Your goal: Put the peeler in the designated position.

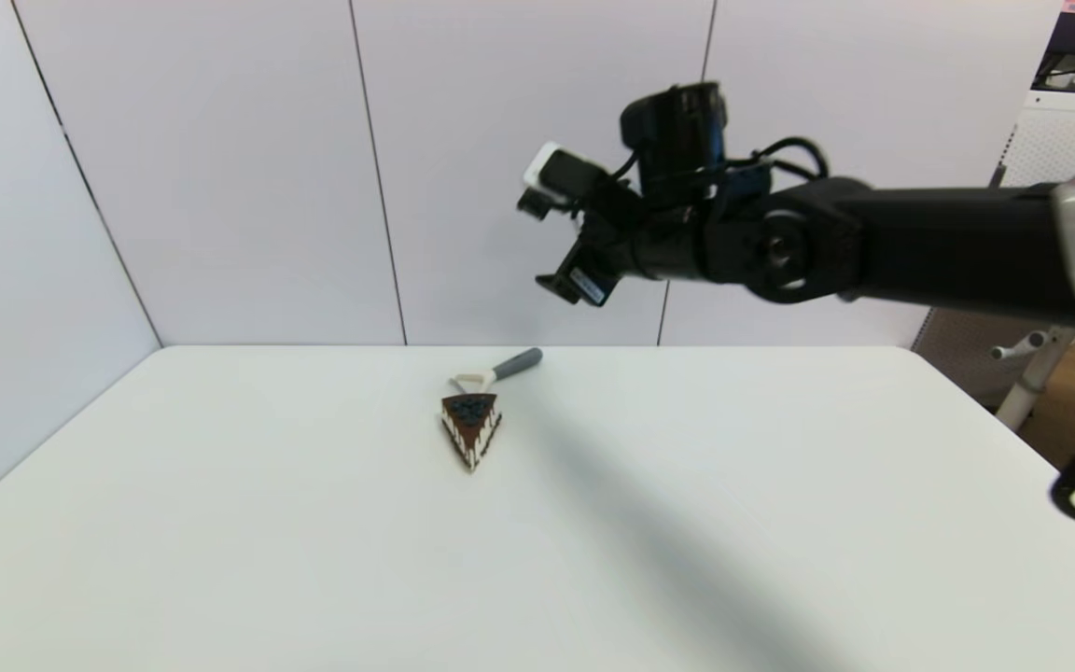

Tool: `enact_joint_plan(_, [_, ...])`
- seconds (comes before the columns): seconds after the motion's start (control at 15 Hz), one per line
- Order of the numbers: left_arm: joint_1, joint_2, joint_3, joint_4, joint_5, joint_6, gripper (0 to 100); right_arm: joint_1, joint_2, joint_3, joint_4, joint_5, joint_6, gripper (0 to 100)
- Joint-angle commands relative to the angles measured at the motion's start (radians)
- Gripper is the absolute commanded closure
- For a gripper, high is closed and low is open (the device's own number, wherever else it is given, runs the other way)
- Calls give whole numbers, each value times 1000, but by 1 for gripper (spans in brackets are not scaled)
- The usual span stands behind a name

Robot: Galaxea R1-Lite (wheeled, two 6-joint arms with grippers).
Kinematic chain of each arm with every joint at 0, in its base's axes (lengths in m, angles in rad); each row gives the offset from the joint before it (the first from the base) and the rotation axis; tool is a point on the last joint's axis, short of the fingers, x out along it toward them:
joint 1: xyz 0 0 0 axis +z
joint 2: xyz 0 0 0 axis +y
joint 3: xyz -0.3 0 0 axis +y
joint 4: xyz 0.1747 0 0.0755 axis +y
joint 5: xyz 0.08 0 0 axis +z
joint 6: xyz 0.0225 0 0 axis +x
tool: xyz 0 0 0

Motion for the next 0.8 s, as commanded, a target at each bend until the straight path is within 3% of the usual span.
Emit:
enact_joint_plan(0.07, [0,1,0,1,1,0,0,-114,-250,7,41,181,216,0])
enact_joint_plan(0.27, [0,1,0,-2,1,0,0,-239,-359,44,46,316,265,0])
enact_joint_plan(0.4, [0,1,0,-2,1,0,0,-346,-438,155,44,391,285,0])
enact_joint_plan(0.6, [0,1,0,-2,1,0,0,-487,-603,405,49,400,332,0])
enact_joint_plan(0.8, [0,1,0,-2,1,0,0,-527,-785,616,106,392,479,0])
